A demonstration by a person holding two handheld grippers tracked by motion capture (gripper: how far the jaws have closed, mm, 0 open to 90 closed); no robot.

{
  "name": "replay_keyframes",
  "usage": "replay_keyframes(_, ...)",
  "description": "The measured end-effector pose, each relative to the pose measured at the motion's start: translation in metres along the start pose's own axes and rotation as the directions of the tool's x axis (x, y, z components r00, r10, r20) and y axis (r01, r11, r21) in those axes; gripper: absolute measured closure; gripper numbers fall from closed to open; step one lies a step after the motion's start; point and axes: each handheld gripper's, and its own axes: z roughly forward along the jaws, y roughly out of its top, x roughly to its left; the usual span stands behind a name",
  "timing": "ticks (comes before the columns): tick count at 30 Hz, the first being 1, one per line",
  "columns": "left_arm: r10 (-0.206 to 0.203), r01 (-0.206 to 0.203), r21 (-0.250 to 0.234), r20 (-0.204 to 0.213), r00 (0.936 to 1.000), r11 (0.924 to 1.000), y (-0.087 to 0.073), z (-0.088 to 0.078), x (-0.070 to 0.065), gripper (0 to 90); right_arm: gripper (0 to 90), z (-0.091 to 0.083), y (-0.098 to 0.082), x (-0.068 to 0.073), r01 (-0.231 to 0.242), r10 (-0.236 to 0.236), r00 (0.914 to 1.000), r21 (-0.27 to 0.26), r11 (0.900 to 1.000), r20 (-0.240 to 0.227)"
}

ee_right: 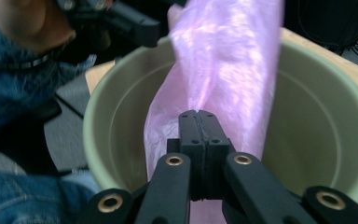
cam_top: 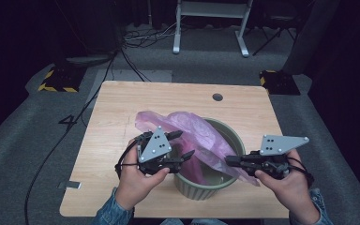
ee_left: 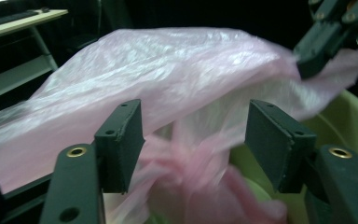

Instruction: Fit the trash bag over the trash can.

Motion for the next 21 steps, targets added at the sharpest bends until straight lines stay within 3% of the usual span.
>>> replay_keyframes(6, -0.004, 0.004, -0.008, 0.019, 0.9998, 1.0000, 0.005, 0.009, 0.000, 33.5, 90.0, 0.002, -0.001, 0.014, 0.044, -0.042, 0.9986, 0.051, 0.998, -0.033)
replay_keyframes(11, 0.000, 0.001, -0.013, 0.050, 0.9988, 0.9999, 0.007, 0.018, 0.000, 33.4, 89.6, 0.004, -0.002, 0.024, 0.061, -0.055, 0.9945, 0.060, 0.996, -0.089)
replay_keyframes(14, 0.003, -0.003, -0.013, 0.060, 0.9982, 0.9999, 0.007, 0.021, -0.001, 33.3, 77.3, 0.006, -0.001, 0.028, 0.087, -0.078, 0.9908, 0.073, 0.994, -0.110)
replay_keyframes(15, 0.003, -0.002, -0.014, 0.061, 0.9982, 0.9999, 0.006, 0.021, -0.001, 33.3, 68.1, 0.005, 0.000, 0.029, 0.093, -0.085, 0.9912, 0.068, 0.993, -0.101)
replay_keyframes(16, -0.003, 0.004, -0.014, 0.059, 0.9983, 0.9999, 0.006, 0.021, 0.000, 33.3, 64.4, 0.004, 0.000, 0.029, 0.093, -0.088, 0.9923, 0.057, 0.994, -0.087)
replay_keyframes(21, -0.009, 0.010, -0.012, 0.047, 0.9989, 0.9999, 0.004, 0.017, 0.004, 33.5, 59.6, -0.016, 0.013, 0.024, 0.119, -0.120, 0.9928, -0.028, 0.992, -0.010)
